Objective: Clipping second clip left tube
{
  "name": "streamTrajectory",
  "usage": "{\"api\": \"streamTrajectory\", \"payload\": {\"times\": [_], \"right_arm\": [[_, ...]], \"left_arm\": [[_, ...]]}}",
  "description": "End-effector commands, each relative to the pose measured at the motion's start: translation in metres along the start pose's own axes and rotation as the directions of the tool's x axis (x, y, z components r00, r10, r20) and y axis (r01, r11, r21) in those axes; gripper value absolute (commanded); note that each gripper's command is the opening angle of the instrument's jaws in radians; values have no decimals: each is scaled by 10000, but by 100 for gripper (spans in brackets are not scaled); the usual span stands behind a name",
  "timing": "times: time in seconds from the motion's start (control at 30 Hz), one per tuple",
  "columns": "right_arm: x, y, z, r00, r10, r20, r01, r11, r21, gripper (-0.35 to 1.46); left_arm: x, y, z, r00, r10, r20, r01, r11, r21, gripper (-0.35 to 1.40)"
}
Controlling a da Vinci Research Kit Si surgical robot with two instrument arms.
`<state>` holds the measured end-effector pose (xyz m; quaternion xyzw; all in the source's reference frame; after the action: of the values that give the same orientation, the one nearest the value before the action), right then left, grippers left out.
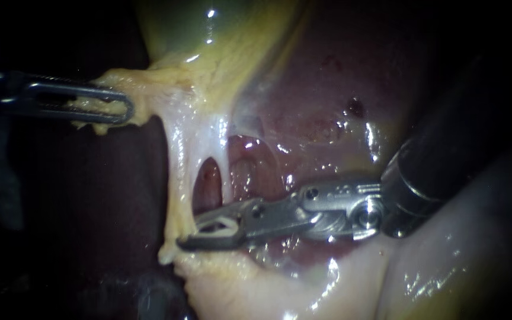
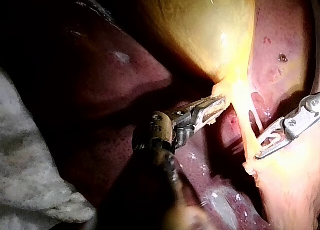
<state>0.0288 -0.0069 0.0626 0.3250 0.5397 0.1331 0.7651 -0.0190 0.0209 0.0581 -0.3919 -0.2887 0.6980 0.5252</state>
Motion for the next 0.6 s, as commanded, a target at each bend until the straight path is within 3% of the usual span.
{"api": "streamTrajectory", "payload": {"times": [0.03, 0.13, 0.43, 0.6], "right_arm": [[0, 0, 0, 10000, 0, 1, 0, 10000, 2, -3], [0, 0, 0, 10000, 0, 1, 0, 10000, 1, 1], [1, 4, 4, 9999, 7, -123, -7, 10000, -23, 38], [2, 6, 9, 9996, -5, -269, 4, 10000, -29, 46]], "left_arm": [[0, 0, 0, 10000, -3, 2, 3, 10000, 1, -35], [0, 0, 0, 10000, -3, 2, 3, 10000, 1, -35], [0, 0, 0, 10000, -3, 1, 3, 10000, 2, -35], [0, 0, 0, 10000, -3, 0, 3, 10000, 3, -35]]}}
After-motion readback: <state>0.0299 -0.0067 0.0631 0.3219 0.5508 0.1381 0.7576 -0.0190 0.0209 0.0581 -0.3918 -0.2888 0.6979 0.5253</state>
